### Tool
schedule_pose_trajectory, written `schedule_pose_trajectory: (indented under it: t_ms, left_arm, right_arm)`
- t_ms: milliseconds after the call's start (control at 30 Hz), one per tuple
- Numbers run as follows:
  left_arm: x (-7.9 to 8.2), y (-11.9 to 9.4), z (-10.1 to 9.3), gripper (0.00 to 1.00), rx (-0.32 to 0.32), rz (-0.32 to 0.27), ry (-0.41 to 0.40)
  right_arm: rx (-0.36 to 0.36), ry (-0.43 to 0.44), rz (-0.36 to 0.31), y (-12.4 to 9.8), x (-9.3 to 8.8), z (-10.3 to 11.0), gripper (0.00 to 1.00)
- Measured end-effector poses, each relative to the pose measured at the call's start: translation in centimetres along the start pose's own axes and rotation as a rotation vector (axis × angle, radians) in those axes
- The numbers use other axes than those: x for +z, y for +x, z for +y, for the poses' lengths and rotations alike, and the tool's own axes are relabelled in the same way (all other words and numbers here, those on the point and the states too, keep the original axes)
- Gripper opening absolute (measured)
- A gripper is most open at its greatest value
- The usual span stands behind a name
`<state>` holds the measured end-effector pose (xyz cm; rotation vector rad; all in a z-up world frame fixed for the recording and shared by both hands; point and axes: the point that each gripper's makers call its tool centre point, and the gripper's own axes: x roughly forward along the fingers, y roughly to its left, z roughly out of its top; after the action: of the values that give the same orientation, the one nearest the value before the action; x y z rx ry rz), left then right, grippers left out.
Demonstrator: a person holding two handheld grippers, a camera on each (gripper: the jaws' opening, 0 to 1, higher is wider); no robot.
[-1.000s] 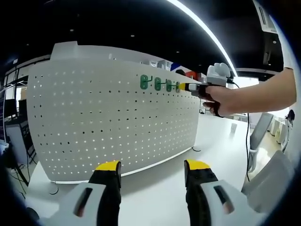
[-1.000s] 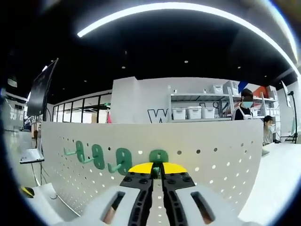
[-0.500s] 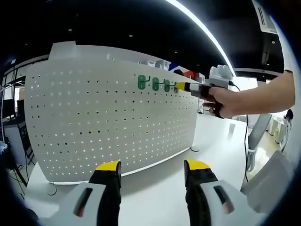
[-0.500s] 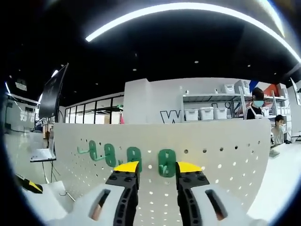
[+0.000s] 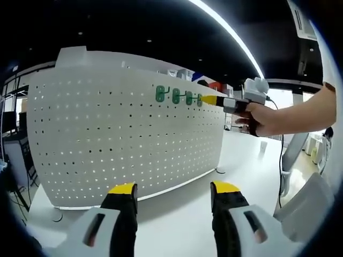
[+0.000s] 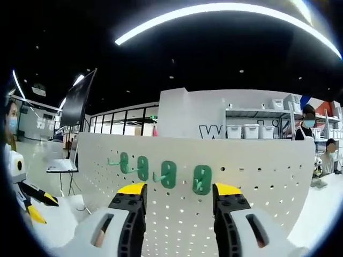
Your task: Insert the hook assembly into the mounting plate slot until the hook locks in place.
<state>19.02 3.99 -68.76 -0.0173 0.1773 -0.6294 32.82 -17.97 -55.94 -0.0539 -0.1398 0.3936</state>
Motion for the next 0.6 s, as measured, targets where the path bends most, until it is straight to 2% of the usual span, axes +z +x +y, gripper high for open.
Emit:
schedule_pose_trajectory:
  t_ms: [300, 600]
  left_arm:
    - [0.1, 0.0, -0.1, 0.57, -0.001, -0.001, 0.003]
    - [0.2, 0.0, -0.2, 0.57, -0.004, -0.003, 0.003]
  right_arm:
    - [0.009, 0.004, -0.003, -0.2, 0.1, 0.1, 0.47]
    - [0.021, 0.015, -0.007, -1.7, -0.2, 0.2, 0.49]
